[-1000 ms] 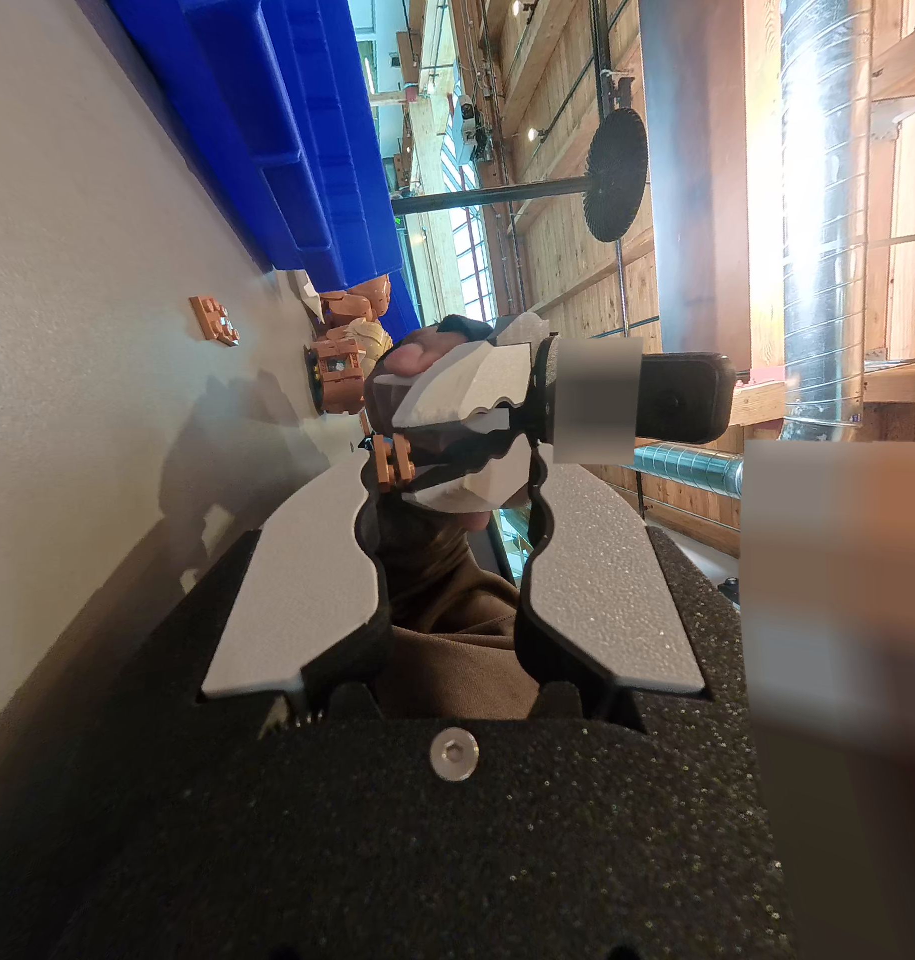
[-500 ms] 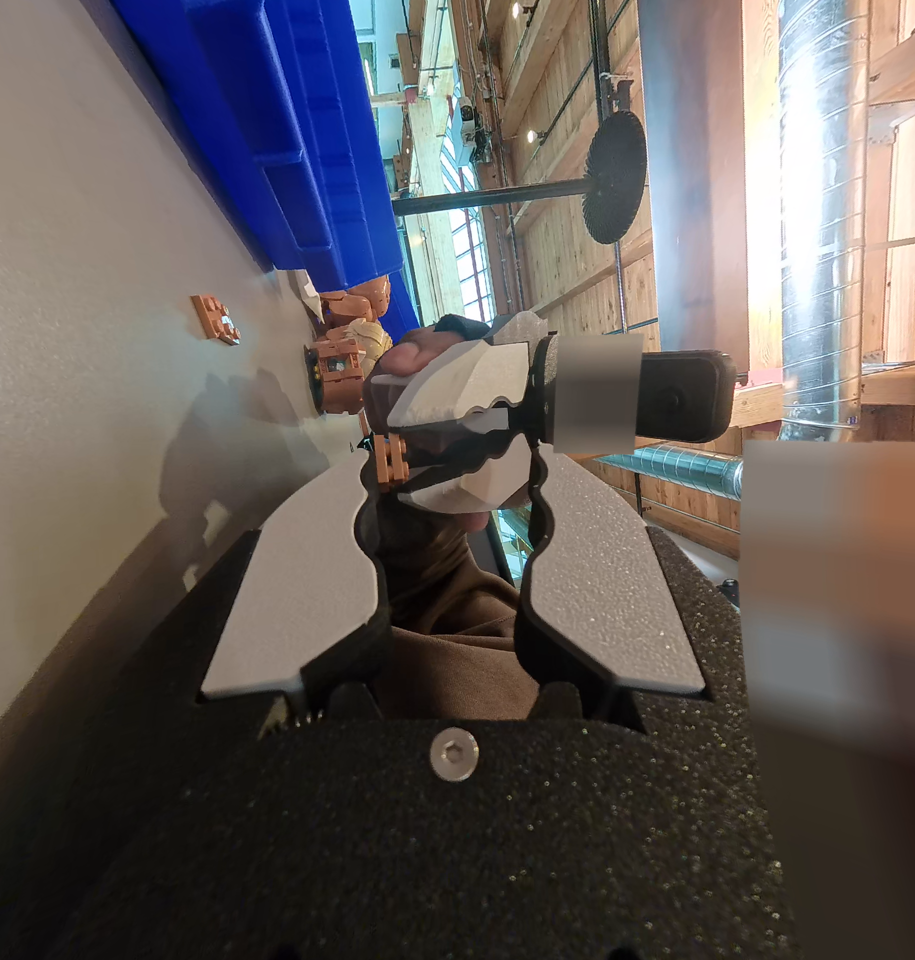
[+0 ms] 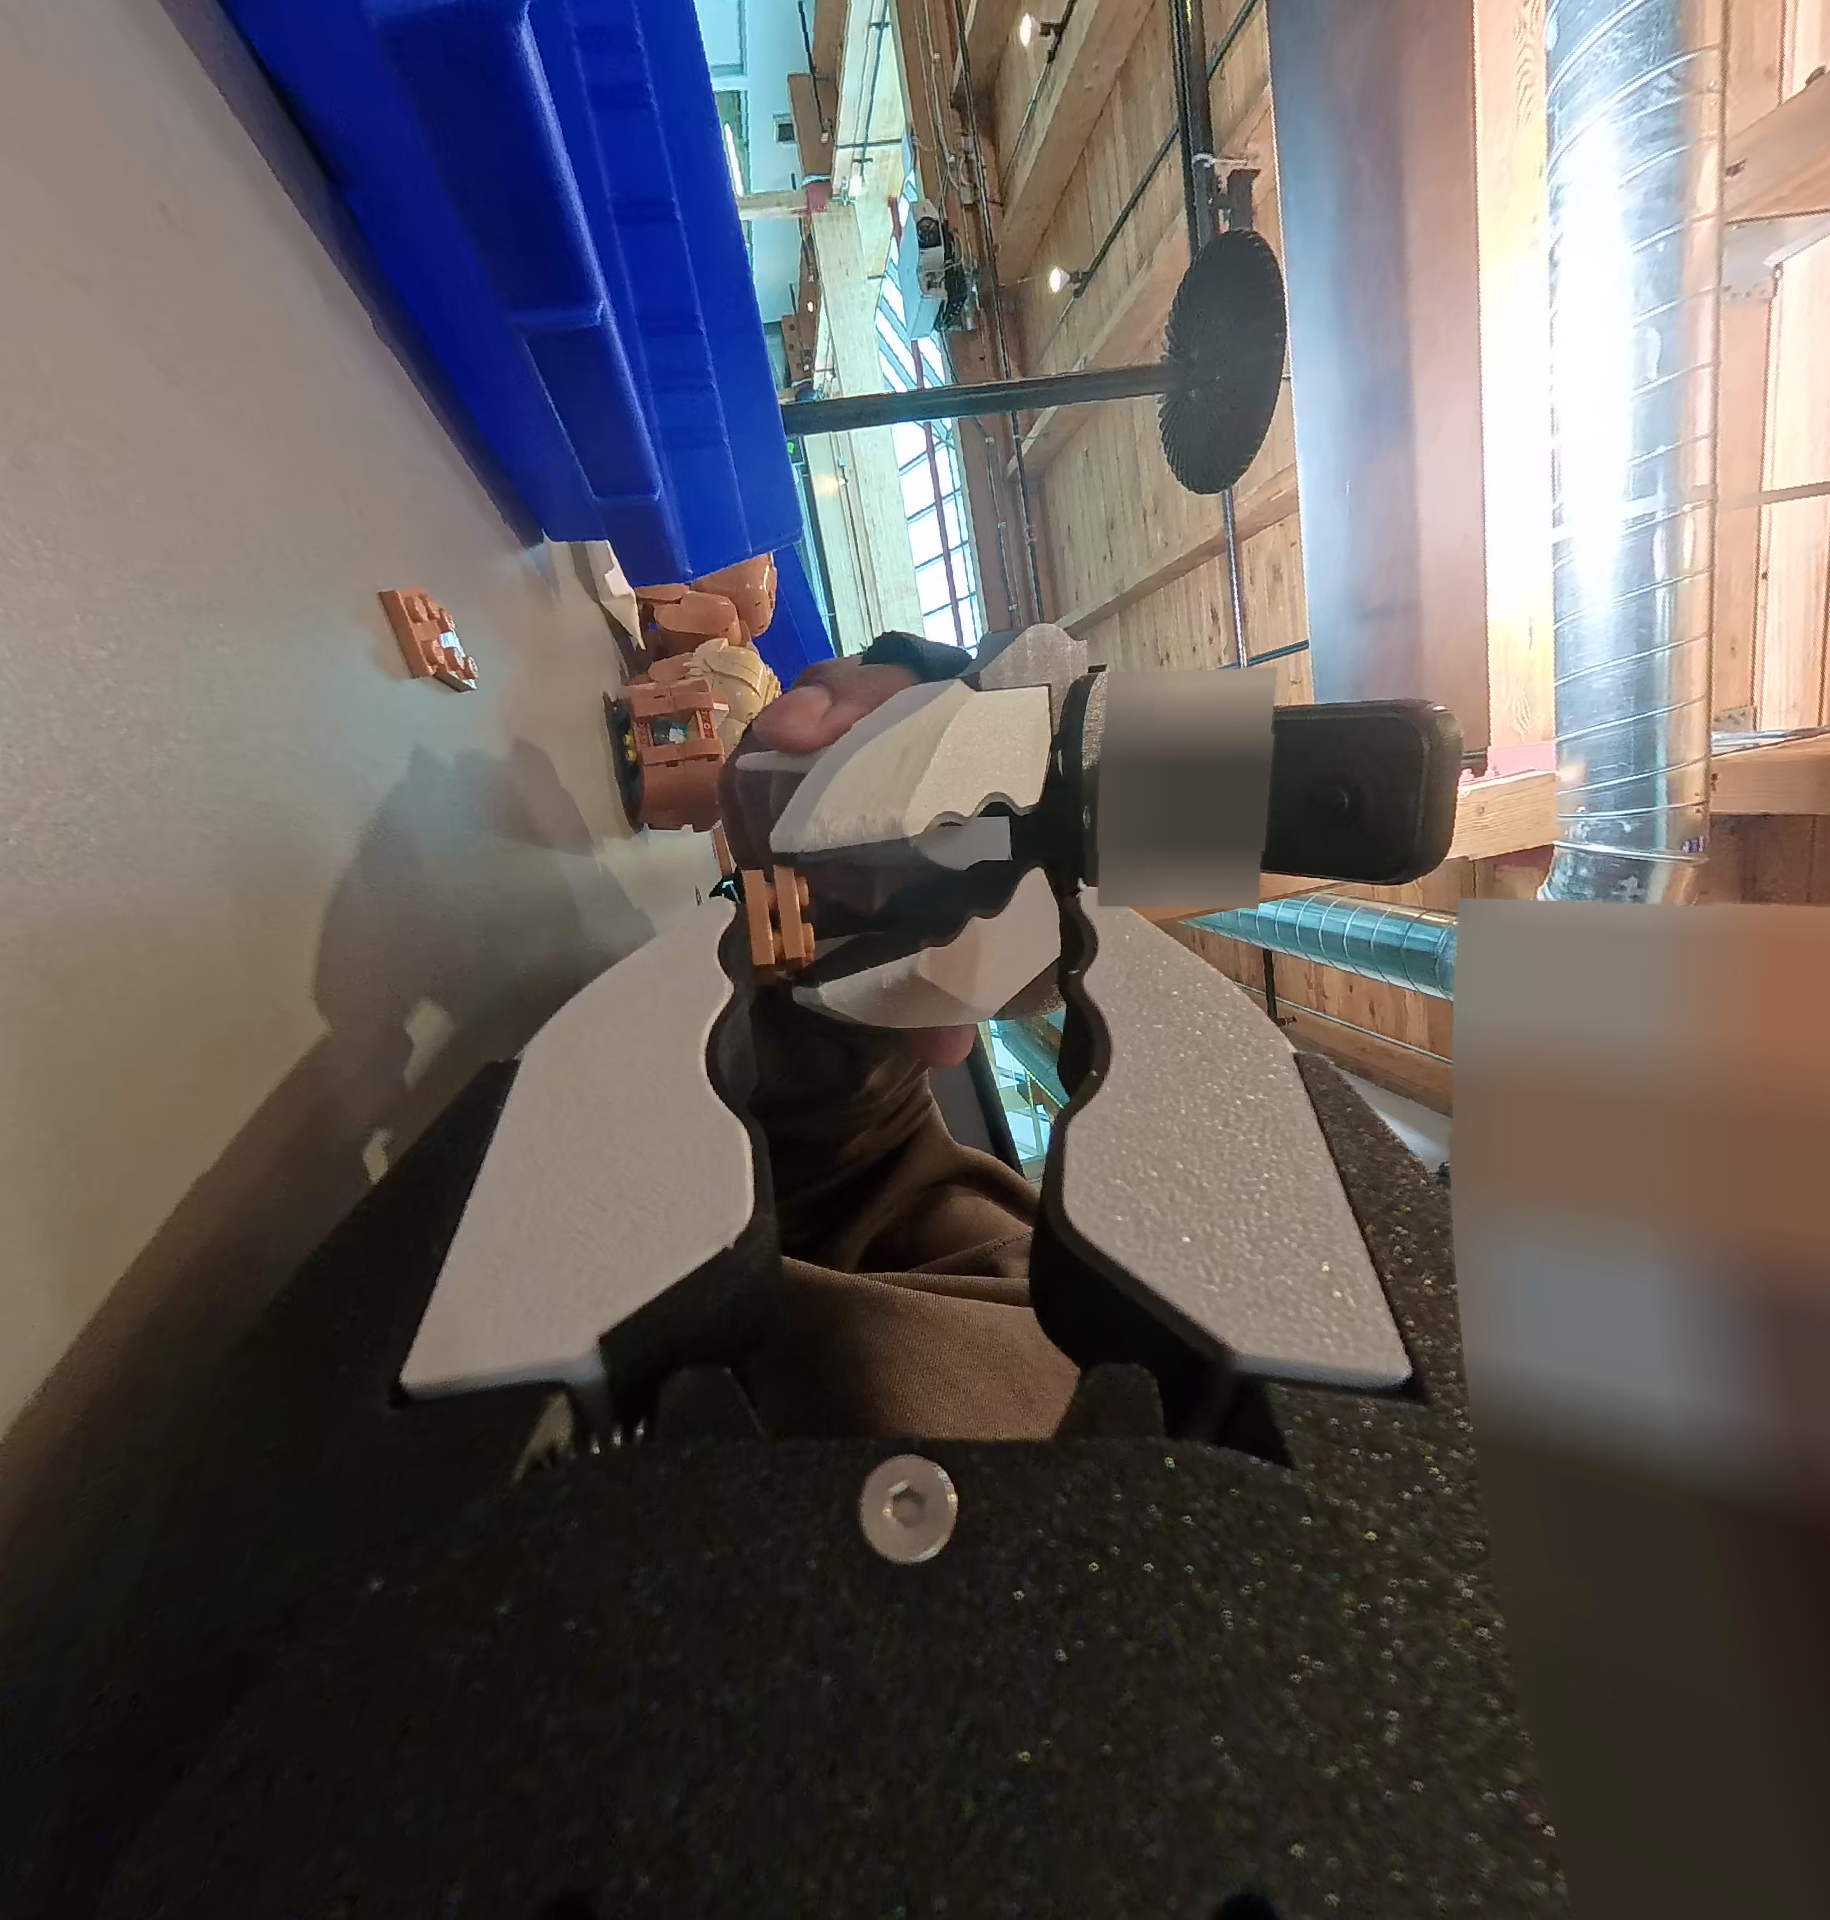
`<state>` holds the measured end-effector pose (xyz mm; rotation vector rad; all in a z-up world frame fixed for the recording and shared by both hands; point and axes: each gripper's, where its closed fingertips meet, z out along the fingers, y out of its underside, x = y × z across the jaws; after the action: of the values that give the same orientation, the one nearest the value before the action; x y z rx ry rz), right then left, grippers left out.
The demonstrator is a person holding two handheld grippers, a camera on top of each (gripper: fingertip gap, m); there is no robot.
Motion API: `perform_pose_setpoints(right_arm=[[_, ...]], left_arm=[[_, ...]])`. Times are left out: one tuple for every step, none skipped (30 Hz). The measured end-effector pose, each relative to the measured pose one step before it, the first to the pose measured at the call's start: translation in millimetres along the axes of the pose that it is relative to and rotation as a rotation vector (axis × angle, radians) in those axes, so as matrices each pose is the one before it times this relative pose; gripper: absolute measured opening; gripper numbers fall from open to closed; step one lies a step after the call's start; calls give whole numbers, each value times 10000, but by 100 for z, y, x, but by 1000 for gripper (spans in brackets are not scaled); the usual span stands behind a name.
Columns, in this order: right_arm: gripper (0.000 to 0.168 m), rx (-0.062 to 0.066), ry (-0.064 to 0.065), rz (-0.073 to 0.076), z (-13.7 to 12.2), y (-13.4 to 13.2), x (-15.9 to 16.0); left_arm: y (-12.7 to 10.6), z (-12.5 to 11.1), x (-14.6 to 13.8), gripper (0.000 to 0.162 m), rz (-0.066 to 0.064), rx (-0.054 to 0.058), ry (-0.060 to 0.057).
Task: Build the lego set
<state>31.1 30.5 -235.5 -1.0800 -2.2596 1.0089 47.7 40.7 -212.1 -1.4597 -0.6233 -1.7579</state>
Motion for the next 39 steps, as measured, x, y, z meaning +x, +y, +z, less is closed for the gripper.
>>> perform_pose_setpoints(right_arm=[[19,-7,-4,5,1,5,-3],[19,-1,1,2,-1,1,0],[19,1,-2,3,1,-2,-4],[19,6,-4,2,11,0,-7],[19,1,-6,7,3,10,-6],[19,0,-7,11,13,3,-12],[19,1,-4,1,0,-1,-6],[19,3,-4,-2,9,3,-5],[19,1,-13,1,5,-5,-25],[19,-10,-17,-7,14,19,-34],[20,-13,3,-14,12,24,-4],[20,-7,7,-4,10,8,-5],[20,2,-5,7,-3,2,-3],[20,6,-9,4,0,-3,-7],[20,7,-6,-4,-12,5,-9],[20,6,-4,-12,8,1,-11],[21,-8,4,-15,9,22,-8],[21,0,11,-14,15,-1,8],[22,9,2,-8,17,-8,-1],[22,14,3,-5,21,-28,6],[22,9,-3,-1,23,-12,-5],[22,-1,-1,-5,27,-10,-2],[22,8,-3,-14,8,-14,-16],[23,25,-23,-12,-12,-38,-61],[23,27,-15,-13,-32,-35,-38],[23,18,17,-11,-25,-20,7],[24,0,27,6,-15,14,41],[24,0,16,6,-26,22,29],[25,9,22,-8,-45,5,36],[26,18,23,-23,-62,-2,44],[27,40,31,-28,-74,-49,40],[28,71,30,-31,-95,-82,27],[28,73,9,-33,-105,-93,-25],[28,35,14,-49,-92,-26,-21],[30,9,30,-102,-119,43,-26],[31,27,37,-186,-151,62,-57],[32,55,61,-263,-188,72,-72],[33,40,114,-307,-196,123,-49],[34,-3,137,-293,-182,193,-22]], left_arm=[[-1,5,1,57,0,-4,2],[5,6,0,57,-2,3,6],[2,-8,4,57,-8,3,4],[-7,-7,6,57,-3,-1,3],[2,-3,0,57,-7,-1,4],[-3,0,1,57,-6,3,4],[-5,5,-9,57,0,0,2],[-7,0,5,56,-14,7,11],[-5,4,2,56,-14,1,11],[10,7,33,56,-1,-2,18],[-11,10,11,56,-6,4,7],[-6,3,5,56,-7,4,0],[-4,6,8,56,-5,-2,5],[-2,1,16,56,-5,2,9],[-11,-8,25,56,-6,7,14],[-5,-10,35,56,-2,2,16],[-3,2,23,56,-3,3,16],[-14,-5,27,56,-2,8,10],[4,8,20,55,-8,3,12],[18,19,22,55,-13,-11,15],[46,23,27,55,-24,-19,21],[53,36,22,55,-18,-24,16],[25,28,-11,55,10,-11,-5],[-19,-5,-16,55,11,13,-8],[-54,-18,-20,55,-4,19,2],[-52,-17,-13,55,-10,16,-4],[-13,-3,4,55,-2,4,1],[3,2,21,55,6,-4,5],[-1,2,17,55,-3,0,4],[5,7,11,55,-8,2,5],[-4,-6,2,55,-14,9,7],[-1,-8,-6,55,-19,7,-3],[1,-3,-3,55,-8,0,0],[-11,-11,6,55,-11,8,3],[-21,-20,-2,55,-7,14,-3],[-21,-28,9,54,-1,7,0],[-7,-25,10,54,-5,2,0],[-21,-47,16,54,-1,10,1],[-38,-48,-14,54,7,17,-18]])
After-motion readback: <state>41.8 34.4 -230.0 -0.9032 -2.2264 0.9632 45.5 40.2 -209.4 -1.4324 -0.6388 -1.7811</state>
